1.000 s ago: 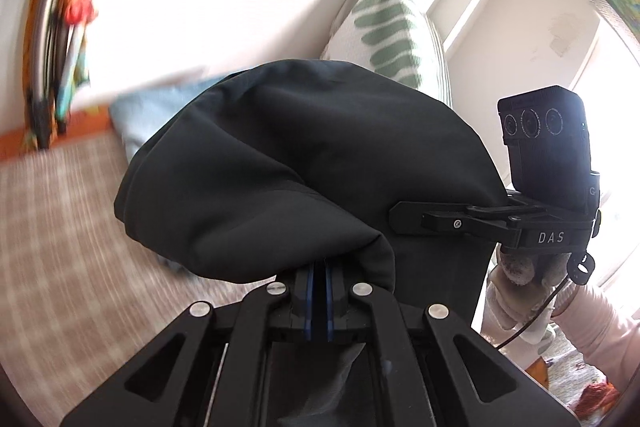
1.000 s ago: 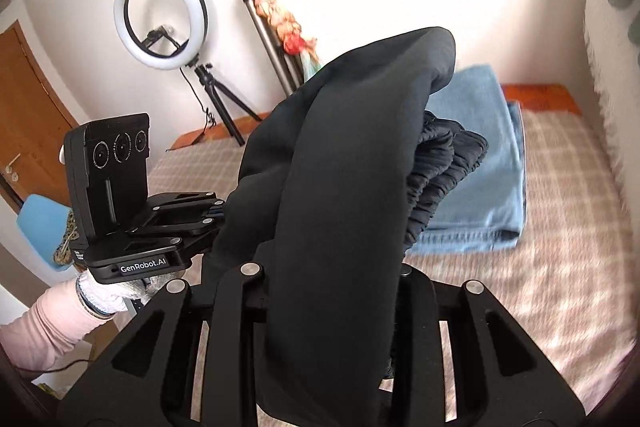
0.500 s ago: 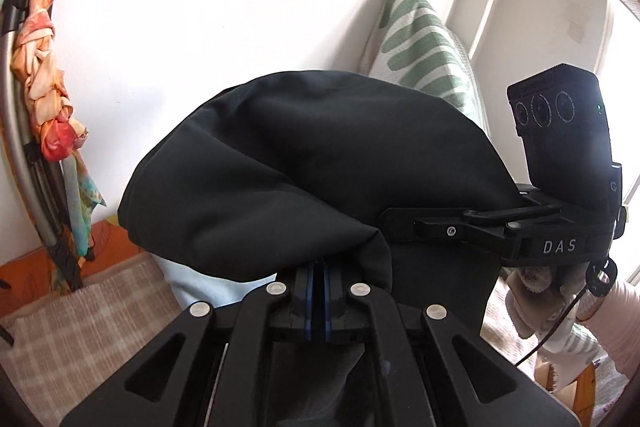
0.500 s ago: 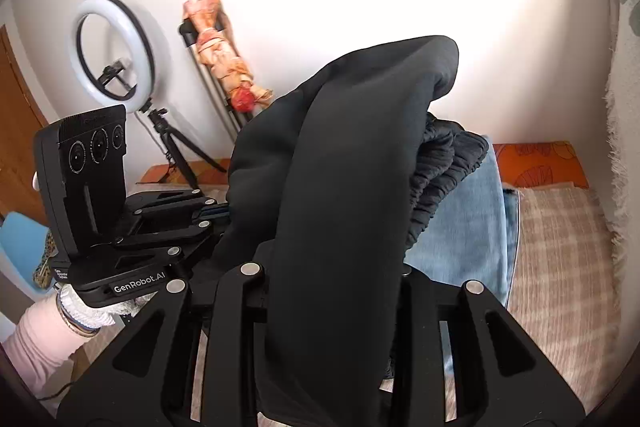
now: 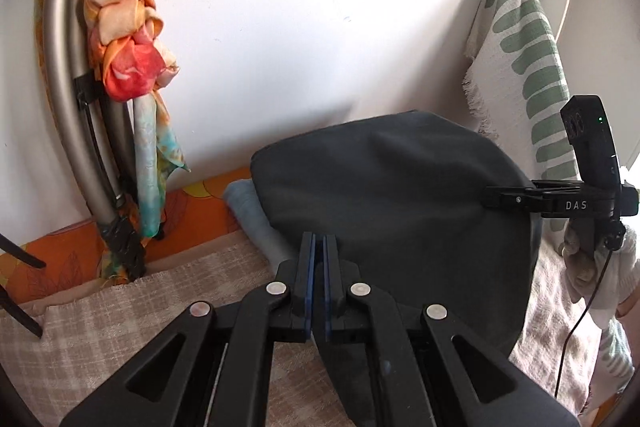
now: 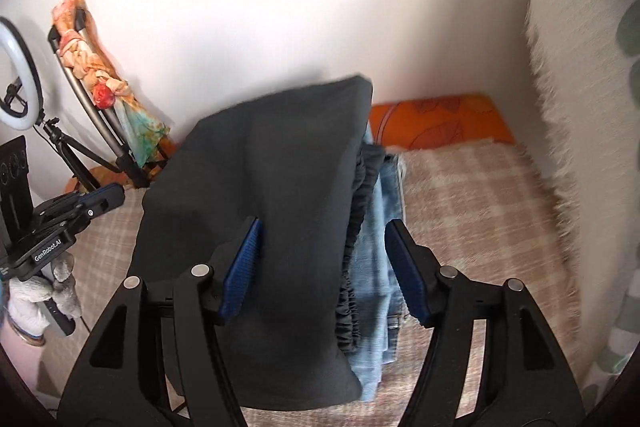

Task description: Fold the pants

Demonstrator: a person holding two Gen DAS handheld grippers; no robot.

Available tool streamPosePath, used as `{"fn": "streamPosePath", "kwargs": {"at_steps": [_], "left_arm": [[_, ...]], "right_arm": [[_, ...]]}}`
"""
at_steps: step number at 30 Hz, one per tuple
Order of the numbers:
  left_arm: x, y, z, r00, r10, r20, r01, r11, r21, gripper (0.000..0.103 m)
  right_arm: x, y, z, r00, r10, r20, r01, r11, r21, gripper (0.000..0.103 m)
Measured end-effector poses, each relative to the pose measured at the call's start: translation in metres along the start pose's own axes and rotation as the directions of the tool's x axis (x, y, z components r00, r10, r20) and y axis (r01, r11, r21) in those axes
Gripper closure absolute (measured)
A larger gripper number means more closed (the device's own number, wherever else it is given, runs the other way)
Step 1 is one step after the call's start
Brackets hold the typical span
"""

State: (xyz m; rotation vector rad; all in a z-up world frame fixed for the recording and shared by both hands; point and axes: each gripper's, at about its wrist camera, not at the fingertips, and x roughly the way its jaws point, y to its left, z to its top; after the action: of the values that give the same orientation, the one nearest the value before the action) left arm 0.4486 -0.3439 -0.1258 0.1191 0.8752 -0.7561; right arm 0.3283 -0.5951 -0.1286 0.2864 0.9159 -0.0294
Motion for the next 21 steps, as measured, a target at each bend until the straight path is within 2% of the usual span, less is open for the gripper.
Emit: {"fn": "streamPosePath", "kwargs": {"at_steps": [2, 5, 7, 10, 13, 15, 17, 21], "left_arm": [[-0.004, -0.004, -0.001, 0.999, -0.029, 0.013, 0.029, 1.000, 0.005, 0.103], [0.002, -0.020, -0.003, 0.997, -0.072, -0.005, 0.072, 0.997, 0.031, 0.103], [0.013, -0.024, -0.006, 0.996, -0.086, -0.030, 0.087, 0.996, 0.031, 0.103], [0.034, -0.024, -0.015, 0.990, -0.108, -0.094, 0.107, 0.994, -0.010, 0.101], [0.062, -0.020, -0.036, 0.968, -0.108, -0.225, 0.097, 0.994, -0.059, 0.101], [0.063, -0.015, -0.047, 0.971, -0.137, -0.194, 0.121, 0.988, -0.093, 0.101], [0.058, -0.012, -0.052, 0.974, -0.148, -0.174, 0.131, 0.986, -0.104, 0.101], [0.039, -0.019, -0.059, 0.982, -0.090, -0.163, 0.084, 0.996, -0.041, 0.101]], "right_arm": [[-0.015, 0.008, 0.000, 0.995, -0.059, 0.079, 0.063, 0.997, -0.043, 0.036], [-0.023, 0.022, 0.001, 0.994, 0.022, 0.111, -0.010, 0.994, -0.107, 0.036], [-0.013, 0.032, -0.005, 0.997, 0.033, 0.069, -0.021, 0.987, -0.158, 0.036], [0.017, 0.036, -0.013, 1.000, -0.023, -0.009, 0.020, 0.980, -0.199, 0.036], [0.043, 0.017, -0.018, 0.996, -0.056, -0.074, 0.045, 0.988, -0.150, 0.036], [0.051, 0.008, -0.020, 0.996, -0.040, -0.081, 0.030, 0.992, -0.120, 0.030], [0.051, 0.000, -0.022, 0.996, -0.021, -0.085, 0.014, 0.997, -0.079, 0.029], [0.028, 0.002, -0.024, 0.998, -0.031, -0.054, 0.029, 0.999, -0.036, 0.029]]}}
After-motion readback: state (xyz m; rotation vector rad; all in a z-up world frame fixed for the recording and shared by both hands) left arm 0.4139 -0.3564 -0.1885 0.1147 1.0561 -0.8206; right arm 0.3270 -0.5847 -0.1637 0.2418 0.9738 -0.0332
